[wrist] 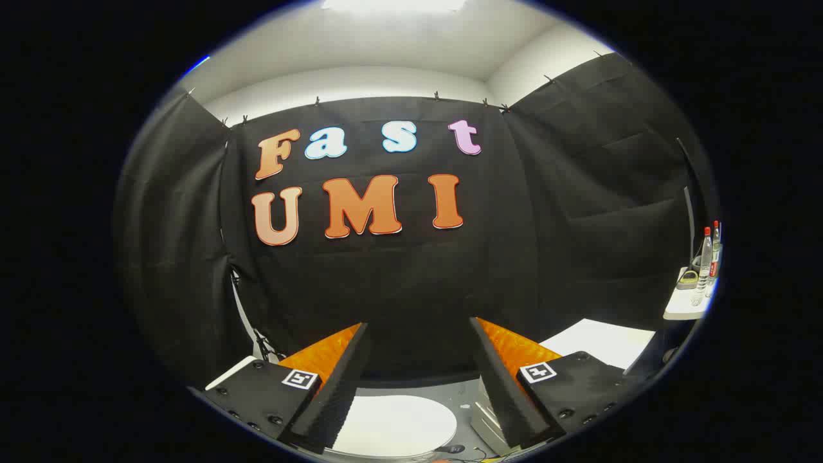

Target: Open the toilet lid.

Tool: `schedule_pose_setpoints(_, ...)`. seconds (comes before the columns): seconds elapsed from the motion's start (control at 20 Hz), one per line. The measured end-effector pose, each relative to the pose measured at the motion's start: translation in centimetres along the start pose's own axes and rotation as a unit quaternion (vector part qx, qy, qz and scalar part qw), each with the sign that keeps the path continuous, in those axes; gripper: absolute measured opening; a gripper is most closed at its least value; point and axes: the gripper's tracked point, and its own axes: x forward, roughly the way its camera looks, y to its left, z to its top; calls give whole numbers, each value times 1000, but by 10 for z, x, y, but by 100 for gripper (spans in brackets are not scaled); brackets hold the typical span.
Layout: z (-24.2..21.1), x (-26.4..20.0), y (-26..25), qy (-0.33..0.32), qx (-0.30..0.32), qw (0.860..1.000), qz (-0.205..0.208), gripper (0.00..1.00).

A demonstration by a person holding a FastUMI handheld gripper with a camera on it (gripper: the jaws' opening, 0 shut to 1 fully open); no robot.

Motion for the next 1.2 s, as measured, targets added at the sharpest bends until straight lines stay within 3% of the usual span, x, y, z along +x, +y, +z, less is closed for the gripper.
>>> schedule_pose_setpoints(0.45,7,0,5,-7,-21,1000,6,98)
schedule_pose_setpoints(1.2,-13,8,3,-7,4,1000,17,98)
